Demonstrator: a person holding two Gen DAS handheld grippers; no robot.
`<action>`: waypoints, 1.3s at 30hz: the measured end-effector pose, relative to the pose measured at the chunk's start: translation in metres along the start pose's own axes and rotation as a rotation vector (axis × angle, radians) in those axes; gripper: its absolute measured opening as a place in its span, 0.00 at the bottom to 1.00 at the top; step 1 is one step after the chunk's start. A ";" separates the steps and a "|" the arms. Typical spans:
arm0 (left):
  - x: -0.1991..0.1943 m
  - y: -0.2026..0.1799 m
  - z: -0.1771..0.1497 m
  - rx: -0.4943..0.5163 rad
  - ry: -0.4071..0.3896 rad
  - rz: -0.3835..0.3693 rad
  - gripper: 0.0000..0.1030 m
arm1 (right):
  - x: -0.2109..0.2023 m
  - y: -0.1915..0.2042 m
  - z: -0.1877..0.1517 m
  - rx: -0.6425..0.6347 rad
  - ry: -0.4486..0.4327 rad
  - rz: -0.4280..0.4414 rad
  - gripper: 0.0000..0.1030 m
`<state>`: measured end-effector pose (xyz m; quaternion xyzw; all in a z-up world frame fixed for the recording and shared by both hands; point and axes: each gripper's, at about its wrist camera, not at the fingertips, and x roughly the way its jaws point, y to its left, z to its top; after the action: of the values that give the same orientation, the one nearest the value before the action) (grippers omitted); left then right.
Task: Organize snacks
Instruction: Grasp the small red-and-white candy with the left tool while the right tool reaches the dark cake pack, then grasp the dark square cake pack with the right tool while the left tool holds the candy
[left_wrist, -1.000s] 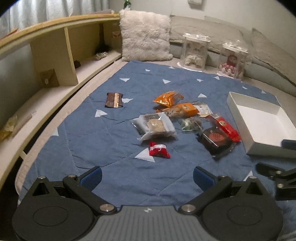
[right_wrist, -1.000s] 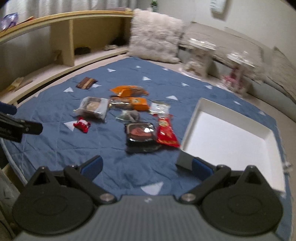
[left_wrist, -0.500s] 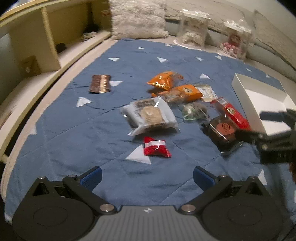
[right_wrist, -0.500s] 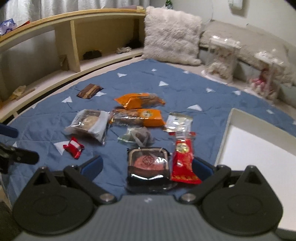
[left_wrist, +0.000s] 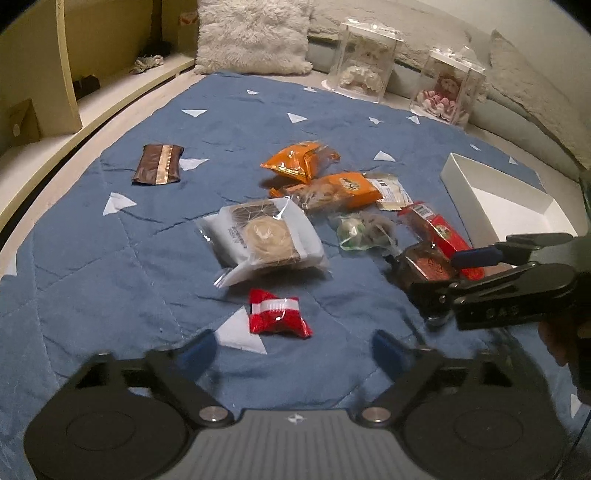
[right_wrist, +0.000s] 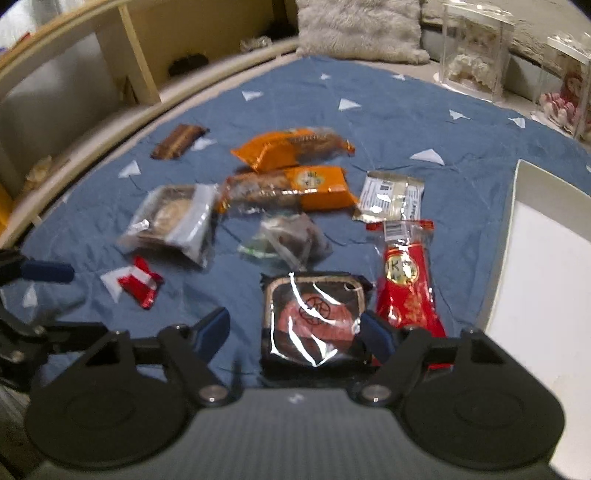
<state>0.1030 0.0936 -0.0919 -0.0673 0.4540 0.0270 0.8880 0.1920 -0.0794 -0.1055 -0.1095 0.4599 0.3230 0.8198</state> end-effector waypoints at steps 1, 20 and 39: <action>0.002 0.000 0.001 0.001 0.000 0.010 0.74 | 0.003 0.002 0.001 -0.023 0.009 -0.017 0.80; 0.040 0.004 0.013 -0.040 0.012 0.044 0.36 | 0.021 -0.011 0.014 0.075 0.110 -0.070 0.66; 0.037 0.008 0.008 -0.060 0.031 0.010 0.36 | 0.028 -0.027 0.021 0.135 0.182 0.046 0.92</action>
<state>0.1306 0.1019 -0.1176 -0.0921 0.4673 0.0440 0.8782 0.2332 -0.0778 -0.1201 -0.0723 0.5556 0.2985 0.7726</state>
